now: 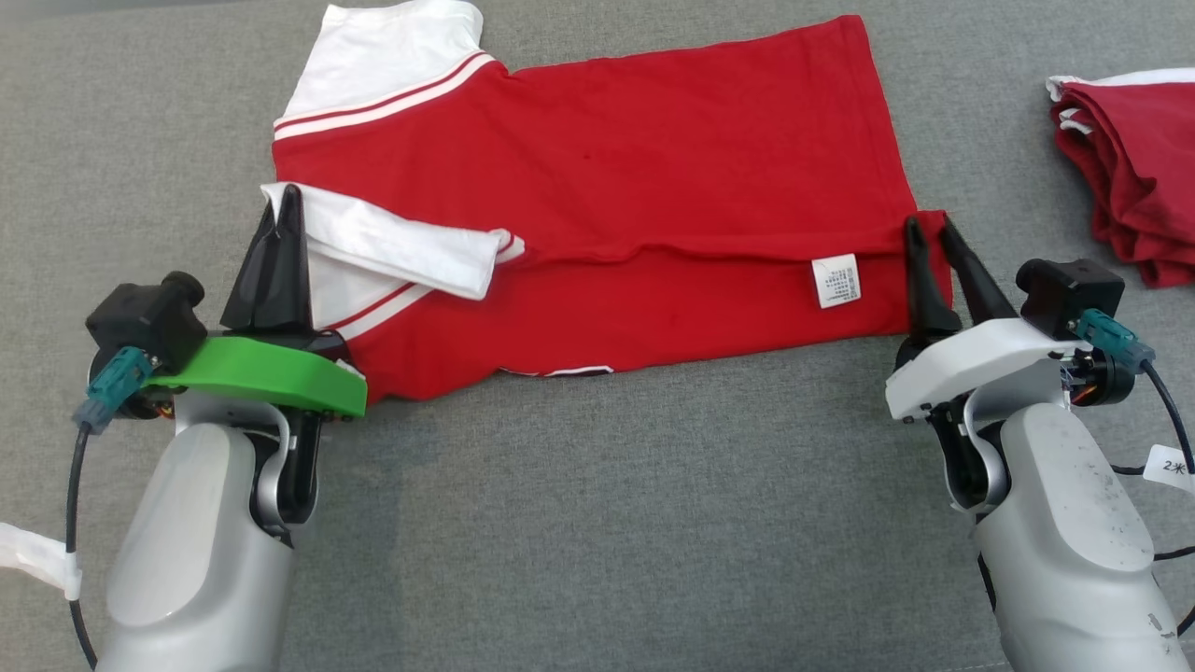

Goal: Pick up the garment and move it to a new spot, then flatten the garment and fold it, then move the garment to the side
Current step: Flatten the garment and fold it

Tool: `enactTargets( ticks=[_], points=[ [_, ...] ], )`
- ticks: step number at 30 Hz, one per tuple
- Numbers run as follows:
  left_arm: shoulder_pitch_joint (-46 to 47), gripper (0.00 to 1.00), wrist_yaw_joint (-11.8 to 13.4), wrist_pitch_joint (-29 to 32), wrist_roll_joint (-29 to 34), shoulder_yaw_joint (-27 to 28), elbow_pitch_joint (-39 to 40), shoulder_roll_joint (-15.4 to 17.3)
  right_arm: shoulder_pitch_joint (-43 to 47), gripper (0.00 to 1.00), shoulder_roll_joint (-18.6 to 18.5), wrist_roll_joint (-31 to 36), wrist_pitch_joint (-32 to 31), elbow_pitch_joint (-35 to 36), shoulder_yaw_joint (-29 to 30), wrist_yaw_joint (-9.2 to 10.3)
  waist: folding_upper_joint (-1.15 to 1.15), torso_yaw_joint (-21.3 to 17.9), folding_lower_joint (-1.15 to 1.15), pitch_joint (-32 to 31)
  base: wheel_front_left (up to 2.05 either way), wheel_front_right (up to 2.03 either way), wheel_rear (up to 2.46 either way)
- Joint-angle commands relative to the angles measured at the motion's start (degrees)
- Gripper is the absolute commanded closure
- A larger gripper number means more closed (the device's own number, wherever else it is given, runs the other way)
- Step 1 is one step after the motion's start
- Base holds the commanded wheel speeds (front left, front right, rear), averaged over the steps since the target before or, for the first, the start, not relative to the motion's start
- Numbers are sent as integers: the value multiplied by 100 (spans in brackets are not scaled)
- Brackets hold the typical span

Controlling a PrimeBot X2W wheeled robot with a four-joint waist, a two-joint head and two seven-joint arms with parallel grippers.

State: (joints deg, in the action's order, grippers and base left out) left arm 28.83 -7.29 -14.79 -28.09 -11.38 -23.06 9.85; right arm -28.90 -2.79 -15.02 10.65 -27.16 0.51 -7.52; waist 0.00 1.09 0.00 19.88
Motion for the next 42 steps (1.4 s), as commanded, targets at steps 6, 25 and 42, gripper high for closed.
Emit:
enactTargets(
  ticks=[6, 25, 42],
  points=[
    [-215, 0, -27, -38, 206, 243, 353, -154, 113, 0, -22, 91, 318, 120, 68, 7, 0, 16, 0, -120, 0, 0, 0],
    [-2189, 0, -18, 573, -528, 356, 1110, 45, 1412, 0, -22, 639, 166, 1354, 304, 7, 0, 228, 0, -661, 0, 0, 0],
    [-1834, 0, -11, 1351, -1478, 396, 229, -194, 1446, 0, -22, 715, -284, 1649, 284, 7, 0, -46, 0, -332, 0, 0, 0]
  ],
)
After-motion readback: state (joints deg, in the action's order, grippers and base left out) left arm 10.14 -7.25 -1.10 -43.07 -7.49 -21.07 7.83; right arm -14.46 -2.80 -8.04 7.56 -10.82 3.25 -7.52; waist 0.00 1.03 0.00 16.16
